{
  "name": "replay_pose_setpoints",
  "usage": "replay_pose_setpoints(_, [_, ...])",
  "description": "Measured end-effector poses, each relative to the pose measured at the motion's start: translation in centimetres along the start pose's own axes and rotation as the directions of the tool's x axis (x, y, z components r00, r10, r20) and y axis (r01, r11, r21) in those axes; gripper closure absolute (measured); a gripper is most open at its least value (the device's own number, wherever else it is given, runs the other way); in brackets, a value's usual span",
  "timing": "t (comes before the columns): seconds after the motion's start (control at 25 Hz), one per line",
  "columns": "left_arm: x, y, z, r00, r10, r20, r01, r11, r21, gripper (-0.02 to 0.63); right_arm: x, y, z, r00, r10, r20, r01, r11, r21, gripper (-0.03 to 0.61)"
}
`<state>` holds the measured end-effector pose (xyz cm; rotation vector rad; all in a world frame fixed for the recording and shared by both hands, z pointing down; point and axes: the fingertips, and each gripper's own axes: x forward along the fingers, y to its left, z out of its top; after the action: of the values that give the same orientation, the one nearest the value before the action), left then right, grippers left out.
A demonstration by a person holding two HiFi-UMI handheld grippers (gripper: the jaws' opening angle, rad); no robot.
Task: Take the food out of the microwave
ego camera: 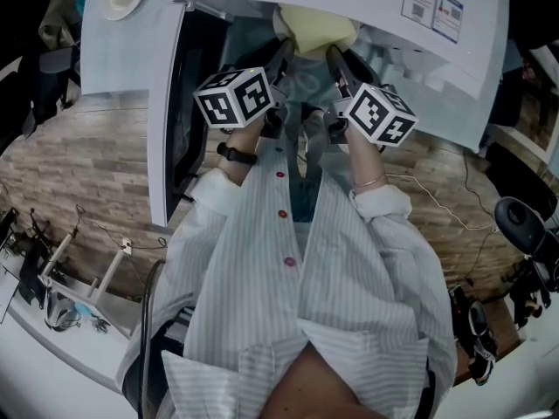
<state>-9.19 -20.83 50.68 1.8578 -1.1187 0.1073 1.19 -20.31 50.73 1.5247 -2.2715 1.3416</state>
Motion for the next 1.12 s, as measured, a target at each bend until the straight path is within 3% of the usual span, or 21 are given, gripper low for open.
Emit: replay_pose_setpoints(1.12, [-7.6, -9.5, -6.4, 0.989, 0.037, 0.144, -0.036, 0.999, -0.005, 0.535, -12.1, 1.2, -1.1, 0.983, 0.181, -0.012, -0.181, 0.979, -0.092, 0.463])
